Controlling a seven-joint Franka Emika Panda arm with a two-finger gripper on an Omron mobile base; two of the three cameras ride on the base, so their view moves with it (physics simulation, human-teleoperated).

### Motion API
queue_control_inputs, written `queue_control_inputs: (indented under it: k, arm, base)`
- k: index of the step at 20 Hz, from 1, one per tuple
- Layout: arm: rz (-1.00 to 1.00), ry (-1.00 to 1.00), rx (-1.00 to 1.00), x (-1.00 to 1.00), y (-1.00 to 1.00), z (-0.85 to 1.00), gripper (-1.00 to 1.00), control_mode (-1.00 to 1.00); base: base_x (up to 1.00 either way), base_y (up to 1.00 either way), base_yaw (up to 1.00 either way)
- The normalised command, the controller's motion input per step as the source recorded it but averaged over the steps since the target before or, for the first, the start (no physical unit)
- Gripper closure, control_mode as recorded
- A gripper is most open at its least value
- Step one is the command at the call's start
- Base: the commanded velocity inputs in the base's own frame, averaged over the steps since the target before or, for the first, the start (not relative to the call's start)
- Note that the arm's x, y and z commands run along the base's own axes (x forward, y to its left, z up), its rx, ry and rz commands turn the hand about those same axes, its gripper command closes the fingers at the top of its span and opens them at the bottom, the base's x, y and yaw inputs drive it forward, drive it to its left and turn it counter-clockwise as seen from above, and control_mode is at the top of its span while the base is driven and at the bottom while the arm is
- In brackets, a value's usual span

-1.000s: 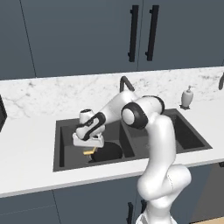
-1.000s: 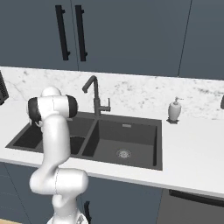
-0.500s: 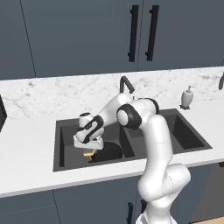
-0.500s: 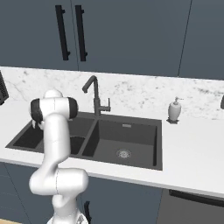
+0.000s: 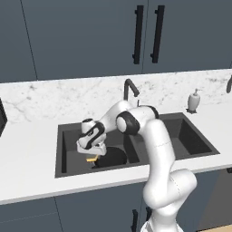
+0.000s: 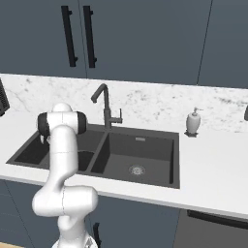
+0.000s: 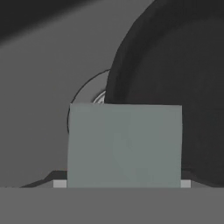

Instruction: Pick the pan and sponge and place them into the sink. Then turn on the water.

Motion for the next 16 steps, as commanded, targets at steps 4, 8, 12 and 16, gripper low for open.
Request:
queue_control_inputs:
  k: [4,8,12,16]
  arm:
    - [-0.02,0.0,-0.03,0.21,0.0,-0.33,1.0,-1.0]
    - [-0.02,0.0,-0.02,0.03,-0.03,-0.18,-1.0,-1.0]
    - [0.0,0.0,0.0,-0.01,-0.13,-0.01,-1.0,-1.0]
    - [-0.02,0.0,0.02,-0.15,-0.06,0.05,-1.0,-1.0]
  base:
    - [0.0,0.0,0.0]
    - [0.0,0.0,0.0]
    - [0.0,0.0,0.0]
    - [0.0,0.0,0.0]
